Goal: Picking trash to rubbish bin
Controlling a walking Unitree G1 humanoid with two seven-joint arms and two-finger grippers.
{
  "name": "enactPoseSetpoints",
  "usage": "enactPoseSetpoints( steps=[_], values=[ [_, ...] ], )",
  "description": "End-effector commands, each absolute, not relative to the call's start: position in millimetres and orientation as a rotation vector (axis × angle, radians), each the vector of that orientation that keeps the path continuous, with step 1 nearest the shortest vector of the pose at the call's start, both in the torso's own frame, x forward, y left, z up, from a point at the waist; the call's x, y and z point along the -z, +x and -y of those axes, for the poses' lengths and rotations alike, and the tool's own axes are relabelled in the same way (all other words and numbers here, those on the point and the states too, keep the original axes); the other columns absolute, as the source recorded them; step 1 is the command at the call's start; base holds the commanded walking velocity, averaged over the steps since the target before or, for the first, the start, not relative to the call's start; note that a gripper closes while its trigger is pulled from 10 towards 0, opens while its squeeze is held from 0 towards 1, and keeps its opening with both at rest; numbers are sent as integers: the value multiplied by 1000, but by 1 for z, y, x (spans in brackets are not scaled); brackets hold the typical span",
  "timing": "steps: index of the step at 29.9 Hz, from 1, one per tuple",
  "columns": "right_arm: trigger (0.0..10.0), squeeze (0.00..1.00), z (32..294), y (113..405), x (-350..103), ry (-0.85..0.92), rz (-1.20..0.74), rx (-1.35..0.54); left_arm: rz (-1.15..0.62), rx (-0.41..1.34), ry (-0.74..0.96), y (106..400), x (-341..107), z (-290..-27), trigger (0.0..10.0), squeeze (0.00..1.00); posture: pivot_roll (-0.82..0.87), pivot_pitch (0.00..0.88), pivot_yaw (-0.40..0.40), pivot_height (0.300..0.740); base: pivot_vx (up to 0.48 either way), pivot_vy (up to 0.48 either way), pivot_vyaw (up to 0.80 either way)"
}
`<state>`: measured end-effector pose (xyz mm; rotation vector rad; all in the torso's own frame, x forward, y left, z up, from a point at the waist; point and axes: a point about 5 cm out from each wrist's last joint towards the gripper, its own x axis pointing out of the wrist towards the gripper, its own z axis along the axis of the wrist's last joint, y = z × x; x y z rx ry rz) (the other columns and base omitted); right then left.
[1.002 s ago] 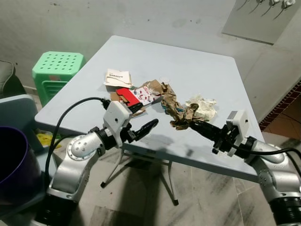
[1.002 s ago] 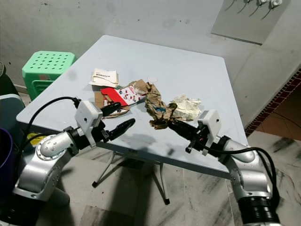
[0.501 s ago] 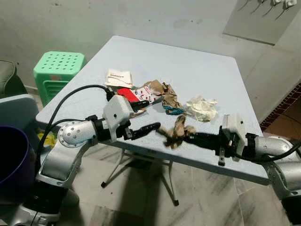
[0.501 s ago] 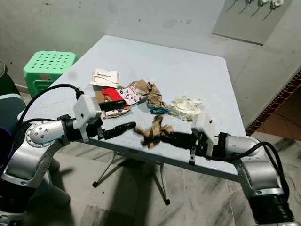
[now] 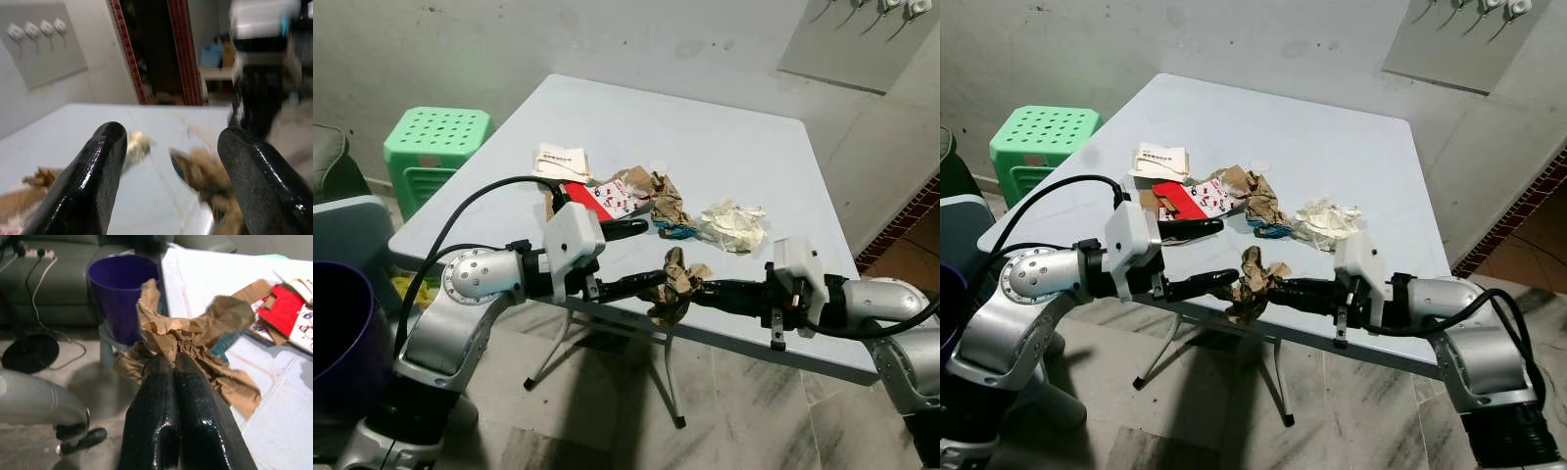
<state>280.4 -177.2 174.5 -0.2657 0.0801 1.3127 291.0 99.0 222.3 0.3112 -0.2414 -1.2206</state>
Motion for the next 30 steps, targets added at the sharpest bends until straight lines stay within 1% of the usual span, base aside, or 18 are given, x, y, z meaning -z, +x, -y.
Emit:
enactPoseSetpoints(
  steps=[1,6,18,20,21,22,30],
  values=[
    [10000,0,181,279,-169,-279,-104,-1299,291,1221,308,290,-236,-96,10000,0,60,66,-101,740,0,0,0],
    [10000,0,184,281,-169,-269,-101,-1285,302,1228,291,286,-241,-95,10000,0,60,64,-103,740,0,0,0],
    [10000,0,188,296,-190,-241,10,-1198,278,1277,285,276,-237,-91,10000,0,58,63,-103,740,0,0,0],
    [10000,0,187,297,-196,-207,31,-1203,264,1278,284,276,-235,-92,10000,0,58,66,-102,740,0,0,0],
    [9765,0,187,297,-197,-207,32,-1207,259,1273,285,276,-234,-93,10000,0,57,68,-101,740,0,0,0],
    [10000,0,187,296,-198,-201,34,-1212,251,1266,288,278,-232,-95,10000,0,57,70,-102,740,0,0,0],
    [10000,0,185,291,-206,-138,23,-1260,224,1254,294,280,-227,-100,10000,0,56,78,-98,740,0,0,0]
  ],
)
